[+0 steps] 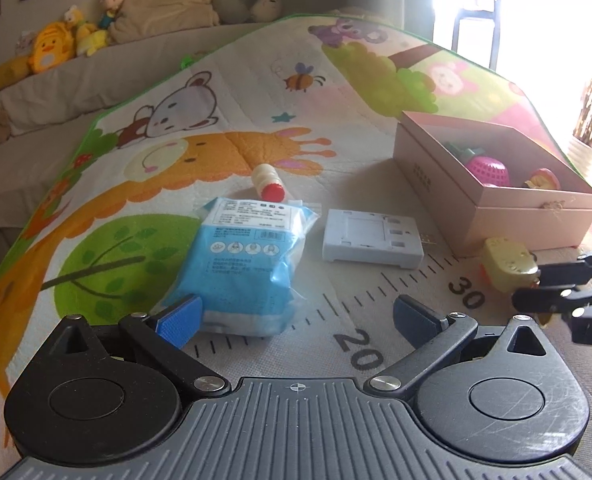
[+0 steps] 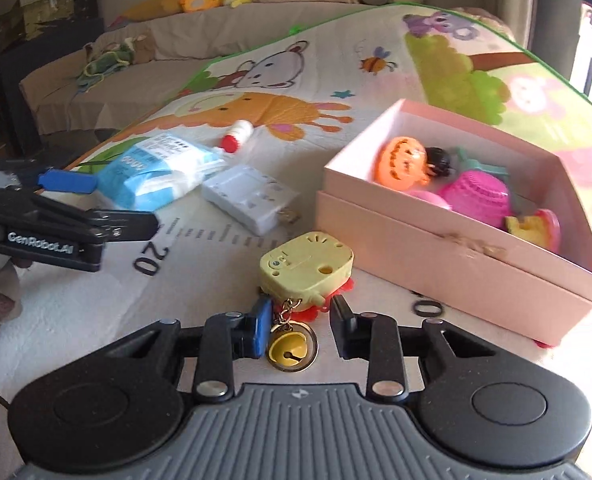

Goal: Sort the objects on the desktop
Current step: 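Grasp the yellow music box with bell with the right gripper and lift it, then grasp the white plastic block with the left gripper while the right gripper holds the music box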

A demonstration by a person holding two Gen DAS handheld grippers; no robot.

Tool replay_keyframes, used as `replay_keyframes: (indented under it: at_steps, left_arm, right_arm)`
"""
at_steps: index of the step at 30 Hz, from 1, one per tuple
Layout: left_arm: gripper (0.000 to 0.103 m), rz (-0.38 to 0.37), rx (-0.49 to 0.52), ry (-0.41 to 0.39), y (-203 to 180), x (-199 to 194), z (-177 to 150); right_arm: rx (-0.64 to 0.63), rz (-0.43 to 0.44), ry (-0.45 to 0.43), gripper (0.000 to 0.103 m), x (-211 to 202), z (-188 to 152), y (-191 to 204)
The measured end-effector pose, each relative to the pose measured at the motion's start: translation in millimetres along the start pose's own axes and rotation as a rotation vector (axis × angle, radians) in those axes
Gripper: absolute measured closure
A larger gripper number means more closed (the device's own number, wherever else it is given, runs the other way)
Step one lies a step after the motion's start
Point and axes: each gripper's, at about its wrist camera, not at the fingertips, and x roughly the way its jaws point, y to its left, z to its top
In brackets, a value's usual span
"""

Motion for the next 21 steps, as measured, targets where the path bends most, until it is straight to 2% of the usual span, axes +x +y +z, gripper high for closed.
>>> replay_keyframes:
  at_steps: [8,11,13,15,17,21]
  left_arm:
    - [0.000,-0.051,0.057,0.002,-20.0,3.1,-2.5]
    - [0.000,-0.056,0.073,0.011,-26.3,5.4,-2.7]
    - [0.000,-0.053,0.086,0.019,-32.4,7.0,-2.0]
    - [0.000,-0.059,0.095,0.016,-36.5,6.7,-1.0]
    - [0.000,-0.060,0.102,0.006,-40.4,8.8,2.1]
    - [0.000,-0.049,0.107,0.004,-46.9,26.7,15.8]
  right_arm:
    - [0.109,-0.141,-0.023,0.072,-18.2,-26.1,-35.4]
    - [0.144,-0.139,-0.054,0.072,-24.6,-31.9,-43.5]
    - [0.168,-0.128,-0.086,0.067,-31.5,-35.6,-48.3]
    - [0.185,-0.137,-0.120,0.048,-37.5,-38.0,-52.8]
    - [0.194,-0.148,-0.138,0.039,-39.9,-39.0,-56.2]
    - [0.206,-0.143,-0.129,0.034,-36.2,-40.8,-59.9]
